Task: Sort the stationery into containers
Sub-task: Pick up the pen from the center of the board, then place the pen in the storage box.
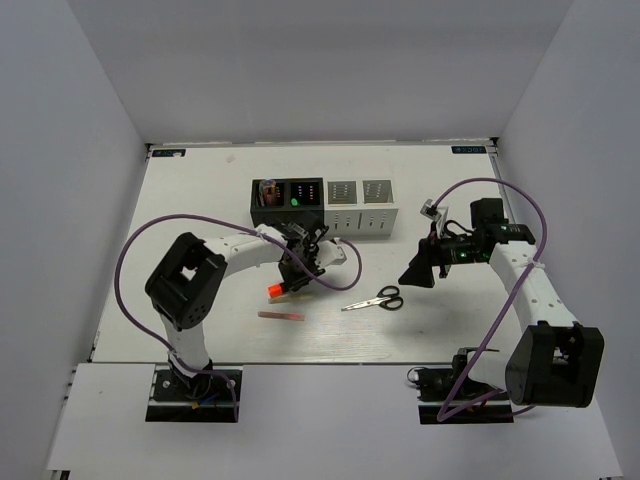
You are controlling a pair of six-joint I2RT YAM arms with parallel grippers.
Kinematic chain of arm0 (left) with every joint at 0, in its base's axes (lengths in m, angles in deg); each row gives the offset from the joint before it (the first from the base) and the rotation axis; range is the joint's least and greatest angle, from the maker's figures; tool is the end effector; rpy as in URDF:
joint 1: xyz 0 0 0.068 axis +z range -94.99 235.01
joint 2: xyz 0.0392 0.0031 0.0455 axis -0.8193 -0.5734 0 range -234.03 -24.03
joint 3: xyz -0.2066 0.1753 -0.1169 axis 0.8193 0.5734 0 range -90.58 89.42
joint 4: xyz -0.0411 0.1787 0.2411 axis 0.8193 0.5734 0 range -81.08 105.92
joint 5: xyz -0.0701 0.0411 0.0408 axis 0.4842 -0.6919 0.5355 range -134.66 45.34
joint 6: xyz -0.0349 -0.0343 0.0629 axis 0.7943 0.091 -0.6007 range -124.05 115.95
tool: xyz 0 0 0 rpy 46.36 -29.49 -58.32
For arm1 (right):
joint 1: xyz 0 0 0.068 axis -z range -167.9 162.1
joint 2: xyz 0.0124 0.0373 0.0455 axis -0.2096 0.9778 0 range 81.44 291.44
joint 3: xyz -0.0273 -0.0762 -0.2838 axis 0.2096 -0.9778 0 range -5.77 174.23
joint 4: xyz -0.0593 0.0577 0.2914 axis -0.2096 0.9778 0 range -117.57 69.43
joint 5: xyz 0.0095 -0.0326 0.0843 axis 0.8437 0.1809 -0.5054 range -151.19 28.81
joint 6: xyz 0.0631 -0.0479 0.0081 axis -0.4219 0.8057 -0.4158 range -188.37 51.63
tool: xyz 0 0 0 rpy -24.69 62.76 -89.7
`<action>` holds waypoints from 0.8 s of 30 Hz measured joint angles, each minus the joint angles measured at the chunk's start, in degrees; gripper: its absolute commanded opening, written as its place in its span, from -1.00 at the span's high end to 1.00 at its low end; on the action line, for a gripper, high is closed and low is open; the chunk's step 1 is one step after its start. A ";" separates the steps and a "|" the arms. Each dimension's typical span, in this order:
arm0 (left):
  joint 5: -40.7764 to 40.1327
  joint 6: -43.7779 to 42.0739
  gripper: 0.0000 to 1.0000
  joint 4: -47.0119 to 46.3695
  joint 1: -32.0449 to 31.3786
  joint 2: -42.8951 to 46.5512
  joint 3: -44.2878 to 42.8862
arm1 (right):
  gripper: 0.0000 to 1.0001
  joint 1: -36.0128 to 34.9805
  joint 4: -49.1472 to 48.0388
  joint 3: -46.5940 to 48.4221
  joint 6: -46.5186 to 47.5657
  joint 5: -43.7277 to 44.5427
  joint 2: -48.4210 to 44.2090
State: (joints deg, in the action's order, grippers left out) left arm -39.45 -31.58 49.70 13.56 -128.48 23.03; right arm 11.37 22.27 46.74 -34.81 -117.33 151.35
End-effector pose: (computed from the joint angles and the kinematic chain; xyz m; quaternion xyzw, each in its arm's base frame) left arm 0.2833 -0.2585 0.1209 0.5667 0.8169 -0.0567 0.0910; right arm 0.2575 0.0603 0.2505 -0.3437 0.7992 0.3933 0.2974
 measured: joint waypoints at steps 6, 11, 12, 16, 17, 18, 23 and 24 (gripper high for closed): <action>0.33 1.88 0.99 -4.02 0.85 0.85 -0.07 | -0.81 0.00 1.31 0.26 0.74 -2.19 0.00; 0.31 4.04 0.99 -10.12 1.86 5.57 -0.28 | -0.67 0.00 3.48 1.05 2.86 -3.28 0.39; 0.31 4.61 0.99 -11.74 2.05 7.02 -0.37 | -0.45 0.00 4.02 1.33 3.39 -3.58 0.72; 0.26 8.31 0.99 -20.33 2.58 13.40 -0.50 | 0.99 0.00 6.51 2.99 5.84 -4.68 2.73; 0.26 9.46 0.99 -23.10 2.80 14.86 -0.35 | 1.00 0.00 7.08 3.39 6.23 -4.92 3.19; 0.17 10.78 0.99 -26.77 2.93 16.33 0.13 | 1.00 0.00 8.04 3.98 6.58 -5.11 3.76; -1.09 20.68 0.99 -43.15 5.97 19.41 1.36 | 1.00 -0.02 12.33 6.14 9.79 -6.19 6.32; -1.86 22.38 0.99 -45.86 6.88 19.12 1.36 | 1.00 -0.02 12.92 6.32 10.25 -6.29 6.56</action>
State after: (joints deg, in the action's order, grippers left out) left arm -41.30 -9.20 3.84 20.45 -109.35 24.39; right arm 11.35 35.19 53.06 -24.56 -123.62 157.91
